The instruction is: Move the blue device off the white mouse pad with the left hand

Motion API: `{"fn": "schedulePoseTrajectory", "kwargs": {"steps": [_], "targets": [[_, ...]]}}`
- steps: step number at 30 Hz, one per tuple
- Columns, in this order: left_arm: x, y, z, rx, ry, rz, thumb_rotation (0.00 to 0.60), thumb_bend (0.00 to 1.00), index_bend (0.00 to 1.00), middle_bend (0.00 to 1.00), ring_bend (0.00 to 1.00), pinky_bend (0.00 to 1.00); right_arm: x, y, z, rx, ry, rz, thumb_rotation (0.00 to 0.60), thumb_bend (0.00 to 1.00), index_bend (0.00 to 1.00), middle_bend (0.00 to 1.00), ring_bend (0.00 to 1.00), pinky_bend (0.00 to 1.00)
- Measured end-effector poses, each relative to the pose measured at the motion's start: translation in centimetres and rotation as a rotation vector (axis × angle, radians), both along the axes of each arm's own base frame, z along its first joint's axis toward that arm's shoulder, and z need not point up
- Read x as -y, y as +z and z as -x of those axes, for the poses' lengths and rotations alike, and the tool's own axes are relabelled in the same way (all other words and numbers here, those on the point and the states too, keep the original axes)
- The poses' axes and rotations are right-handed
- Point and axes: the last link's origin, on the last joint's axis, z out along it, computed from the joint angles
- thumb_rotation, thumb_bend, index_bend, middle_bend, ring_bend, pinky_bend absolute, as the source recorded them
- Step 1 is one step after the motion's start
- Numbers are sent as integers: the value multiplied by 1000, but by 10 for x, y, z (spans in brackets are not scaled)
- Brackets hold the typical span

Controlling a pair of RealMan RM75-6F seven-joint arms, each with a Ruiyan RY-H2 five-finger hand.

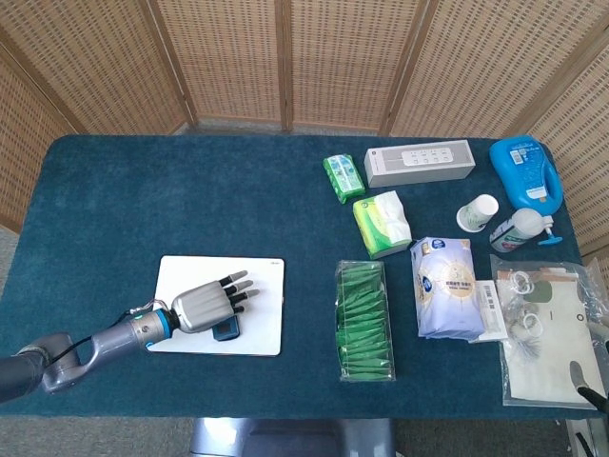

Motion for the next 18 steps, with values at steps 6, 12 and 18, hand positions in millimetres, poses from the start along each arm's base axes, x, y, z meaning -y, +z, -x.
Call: {"fn": "schedulePoseTrajectory", "kwargs": {"steps": [6,12,18], "targets": [[2,-2,-16,48,-22,10,600,343,670,115,0,0,0,1,0,0,2,2,600,308,255,229,129,246],[0,-3,-23,53,-30,8,600,344,671,115,0,0,-1,0,1,2,-3,2,600,310,256,229,129,246],[-2,-6,-14,17,-9,6,600,343,671,115,0,0,-2,-1,3,8,-9,1,600,309,255,229,129,246]]}}
